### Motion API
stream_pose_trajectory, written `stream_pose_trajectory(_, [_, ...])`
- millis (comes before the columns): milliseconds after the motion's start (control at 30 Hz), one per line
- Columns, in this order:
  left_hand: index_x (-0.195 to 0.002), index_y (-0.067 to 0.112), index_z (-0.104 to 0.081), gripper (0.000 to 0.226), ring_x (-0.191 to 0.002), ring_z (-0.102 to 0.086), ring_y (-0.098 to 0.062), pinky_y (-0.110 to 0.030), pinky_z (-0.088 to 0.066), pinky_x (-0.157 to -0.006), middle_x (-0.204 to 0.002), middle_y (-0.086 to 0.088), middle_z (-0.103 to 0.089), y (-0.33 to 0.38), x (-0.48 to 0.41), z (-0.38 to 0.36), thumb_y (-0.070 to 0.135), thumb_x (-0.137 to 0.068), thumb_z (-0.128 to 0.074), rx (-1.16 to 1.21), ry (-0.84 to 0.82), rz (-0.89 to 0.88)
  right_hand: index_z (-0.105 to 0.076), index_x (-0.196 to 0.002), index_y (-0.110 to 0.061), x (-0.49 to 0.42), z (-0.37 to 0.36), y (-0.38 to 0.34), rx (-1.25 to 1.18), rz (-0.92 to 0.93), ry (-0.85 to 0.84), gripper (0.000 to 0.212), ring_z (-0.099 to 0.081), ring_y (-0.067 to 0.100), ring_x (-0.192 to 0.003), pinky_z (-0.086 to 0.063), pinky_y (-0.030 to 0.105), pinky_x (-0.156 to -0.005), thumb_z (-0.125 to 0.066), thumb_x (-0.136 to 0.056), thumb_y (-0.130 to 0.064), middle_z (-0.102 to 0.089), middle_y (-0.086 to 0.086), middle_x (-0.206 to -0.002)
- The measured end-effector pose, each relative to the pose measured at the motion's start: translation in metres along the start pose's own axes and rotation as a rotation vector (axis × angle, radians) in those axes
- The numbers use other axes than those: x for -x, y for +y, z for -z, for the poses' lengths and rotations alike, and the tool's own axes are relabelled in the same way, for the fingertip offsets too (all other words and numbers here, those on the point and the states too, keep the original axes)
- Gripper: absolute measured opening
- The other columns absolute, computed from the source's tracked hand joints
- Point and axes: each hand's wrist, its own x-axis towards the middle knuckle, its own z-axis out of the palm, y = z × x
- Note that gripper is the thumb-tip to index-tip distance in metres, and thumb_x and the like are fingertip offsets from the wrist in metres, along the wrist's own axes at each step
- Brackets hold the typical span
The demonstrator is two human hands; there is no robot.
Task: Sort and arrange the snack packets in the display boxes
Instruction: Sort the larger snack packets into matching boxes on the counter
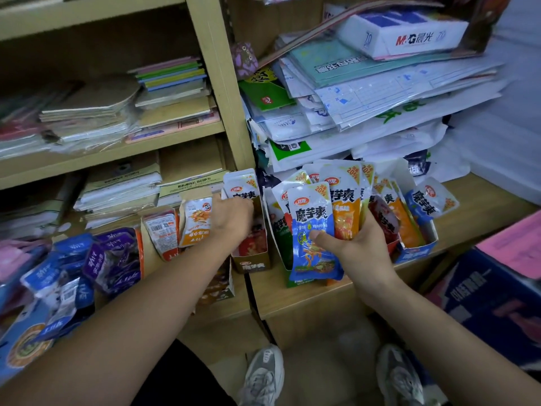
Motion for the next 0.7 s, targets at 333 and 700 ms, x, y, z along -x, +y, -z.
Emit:
stream_pose_trajectory(333, [-0.08,0.027,-0.074,0.006,-0.091,-0.047,-0.012,-0.036,-0.039,-0.079,-0.089,0.01,-0.054,-0.046,0.007,0.003,0.028,-0.086,-0.076,0.503,0.201,-0.258,-0.057,-0.116,-0.019,0.001,-0.004,-0.002,0.028,-0.039,0.013,0.051,-0.075,0.014,-0.092,-0.063,0.044,-0.078,-0.086,-0.075,-0.009,-0.076,-0.001,-0.105])
stream_pose_trajectory(700, [-0.096,0.028,-0.059,0.005,-0.067,-0.065,-0.001,-0.023,-0.049,-0.056,-0.081,0.017,-0.071,-0.055,0.038,0.0,0.028,-0.101,-0.06,0.843,0.203,-0.301,-0.057,-0.119,-0.017,0.001,-0.003,-0.001,0.047,-0.014,-0.01,0.053,-0.075,0.015,-0.094,-0.063,0.044,-0.081,-0.086,-0.075,-0.009,-0.075,-0.001,-0.106])
